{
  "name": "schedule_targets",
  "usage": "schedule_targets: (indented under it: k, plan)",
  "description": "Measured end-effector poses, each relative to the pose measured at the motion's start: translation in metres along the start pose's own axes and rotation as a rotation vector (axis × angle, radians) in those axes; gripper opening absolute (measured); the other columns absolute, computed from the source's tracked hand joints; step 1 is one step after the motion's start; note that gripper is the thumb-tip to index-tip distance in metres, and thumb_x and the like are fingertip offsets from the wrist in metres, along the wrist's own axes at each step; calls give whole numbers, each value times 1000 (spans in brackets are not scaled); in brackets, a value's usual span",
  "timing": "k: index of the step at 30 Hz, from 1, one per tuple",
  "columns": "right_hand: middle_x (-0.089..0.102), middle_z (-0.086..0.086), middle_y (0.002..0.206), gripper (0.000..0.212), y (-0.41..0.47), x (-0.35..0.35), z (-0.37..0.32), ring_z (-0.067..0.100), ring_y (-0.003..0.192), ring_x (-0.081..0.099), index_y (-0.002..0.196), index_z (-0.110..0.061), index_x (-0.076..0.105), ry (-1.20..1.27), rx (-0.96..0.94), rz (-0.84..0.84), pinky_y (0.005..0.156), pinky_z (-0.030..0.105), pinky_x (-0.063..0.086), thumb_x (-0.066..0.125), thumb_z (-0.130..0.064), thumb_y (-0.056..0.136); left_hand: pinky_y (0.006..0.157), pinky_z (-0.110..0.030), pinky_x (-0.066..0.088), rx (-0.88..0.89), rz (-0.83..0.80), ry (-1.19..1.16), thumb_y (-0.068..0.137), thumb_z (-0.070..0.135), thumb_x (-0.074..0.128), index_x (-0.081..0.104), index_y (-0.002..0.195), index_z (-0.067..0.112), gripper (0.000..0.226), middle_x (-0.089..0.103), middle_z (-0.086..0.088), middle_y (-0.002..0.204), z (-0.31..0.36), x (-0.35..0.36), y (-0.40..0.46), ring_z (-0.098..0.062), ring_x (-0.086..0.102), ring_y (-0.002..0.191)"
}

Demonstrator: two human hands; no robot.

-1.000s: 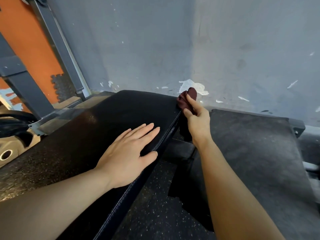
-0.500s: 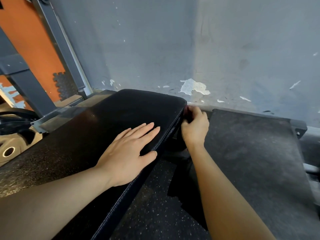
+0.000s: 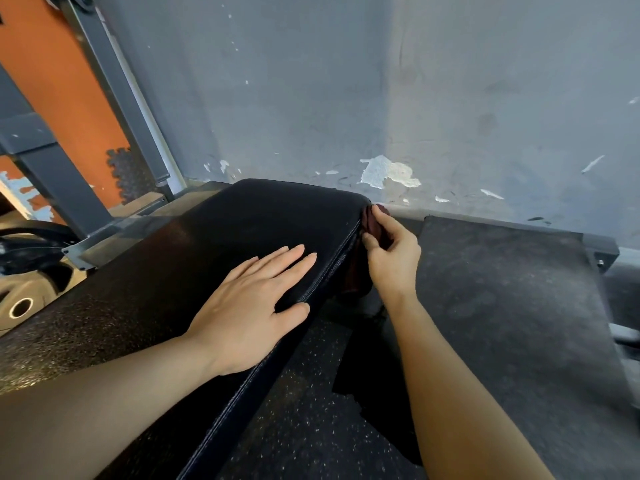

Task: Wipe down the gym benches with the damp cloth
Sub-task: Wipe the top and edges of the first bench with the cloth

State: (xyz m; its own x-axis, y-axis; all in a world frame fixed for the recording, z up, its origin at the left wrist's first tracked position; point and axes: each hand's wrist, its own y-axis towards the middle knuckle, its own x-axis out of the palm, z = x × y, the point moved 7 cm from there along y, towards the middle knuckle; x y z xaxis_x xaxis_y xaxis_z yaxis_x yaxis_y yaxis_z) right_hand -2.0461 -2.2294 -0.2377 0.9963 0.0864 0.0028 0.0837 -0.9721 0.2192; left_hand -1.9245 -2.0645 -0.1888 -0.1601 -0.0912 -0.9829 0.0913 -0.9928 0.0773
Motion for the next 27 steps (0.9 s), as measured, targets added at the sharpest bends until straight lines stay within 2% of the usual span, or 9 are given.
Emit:
schedule_targets:
  k: [2,4,7,10,15,20,23,27]
  plan:
    - [67,-7,119,45,-3,-1,7,12,114,60,127,-21,63,-131,43,35,103,20,39,61,-1,86,100,-3,-22,3,8,17,76,68,12,4,147,52,73,-11,36,151,0,-1,-1,27,-26,124]
    - [68,-2,119,45,-3,-4,16,16,113,61,126,-22,63,-227,123,52,95,20,40,60,-4,85,100,-4,-22,5,1,5,88,64,23,3,147,52,63,-12,35,151,2,-1,-2,28,-26,123]
    - [64,-2,123,48,-3,-9,0,14,115,57,131,-20,59,-72,70,109,104,24,40,63,-5,86,101,-5,-20,13,5,-15,98,48,36,3,147,52,59,-13,35,150,3,-2,-2,30,-26,120]
    - [60,-7,121,44,-13,4,-19,6,111,53,127,-25,61,-18,-9,35,102,20,38,61,-8,87,103,-7,-18,13,1,-18,98,46,38,5,147,51,59,-11,34,150,3,-2,-1,26,-24,123]
    - [68,-9,106,41,-29,2,-2,9,104,61,118,-23,68,-24,107,64,96,25,46,60,-2,84,108,-11,-16,10,-2,-8,99,45,38,4,148,50,60,-10,31,153,2,-1,-2,19,-19,132]
    - [62,-10,118,38,-55,5,-2,2,108,56,128,-24,63,81,146,-2,95,18,42,61,-18,90,109,-13,-15,12,-4,-16,98,44,39,5,148,49,60,-9,30,154,2,0,-1,18,-18,133]
    - [63,-7,115,36,-75,7,0,3,107,57,125,-23,65,23,93,12,100,21,41,64,-16,90,112,-15,-12,11,4,-9,98,44,39,7,149,48,61,-7,29,155,1,0,-1,16,-15,137]
    - [66,-3,120,34,-34,4,-7,10,114,59,123,-19,66,-76,115,116,104,20,38,65,-14,90,114,-17,-9,10,-7,-18,98,44,40,8,150,46,61,-3,27,156,1,0,-1,14,-10,138]
